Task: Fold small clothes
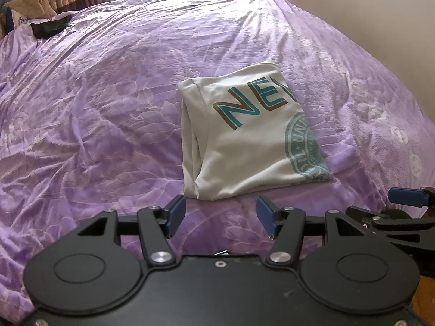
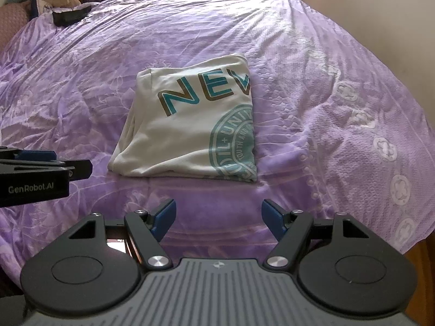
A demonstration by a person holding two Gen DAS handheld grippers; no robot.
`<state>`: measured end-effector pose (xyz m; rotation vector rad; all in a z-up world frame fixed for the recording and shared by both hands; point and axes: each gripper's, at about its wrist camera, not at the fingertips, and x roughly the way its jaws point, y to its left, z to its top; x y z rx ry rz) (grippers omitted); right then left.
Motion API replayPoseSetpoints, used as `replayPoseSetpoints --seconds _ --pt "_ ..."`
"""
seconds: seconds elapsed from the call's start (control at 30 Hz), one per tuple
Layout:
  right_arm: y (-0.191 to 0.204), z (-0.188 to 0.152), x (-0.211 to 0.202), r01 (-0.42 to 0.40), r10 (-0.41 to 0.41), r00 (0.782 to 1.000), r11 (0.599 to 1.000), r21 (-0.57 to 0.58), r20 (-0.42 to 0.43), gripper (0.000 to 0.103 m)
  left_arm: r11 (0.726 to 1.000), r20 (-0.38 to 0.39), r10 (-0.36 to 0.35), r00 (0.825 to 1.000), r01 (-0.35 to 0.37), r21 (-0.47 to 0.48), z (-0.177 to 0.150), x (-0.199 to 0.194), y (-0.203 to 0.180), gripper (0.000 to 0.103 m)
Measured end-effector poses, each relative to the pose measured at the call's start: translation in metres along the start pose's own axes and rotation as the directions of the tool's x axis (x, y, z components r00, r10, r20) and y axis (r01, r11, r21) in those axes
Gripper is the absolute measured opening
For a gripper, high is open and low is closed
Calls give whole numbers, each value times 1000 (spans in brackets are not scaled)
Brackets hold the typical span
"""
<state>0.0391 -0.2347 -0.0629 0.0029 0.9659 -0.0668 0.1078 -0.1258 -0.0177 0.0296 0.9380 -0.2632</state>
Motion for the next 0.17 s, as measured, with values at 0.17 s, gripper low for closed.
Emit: replayPoseSetpoints --seconds 0.17 --pt "-3 -1 1 7 -7 1000 1000 6 -3 84 1000 16 2 1000 -2 4 -1 -3 -1 59"
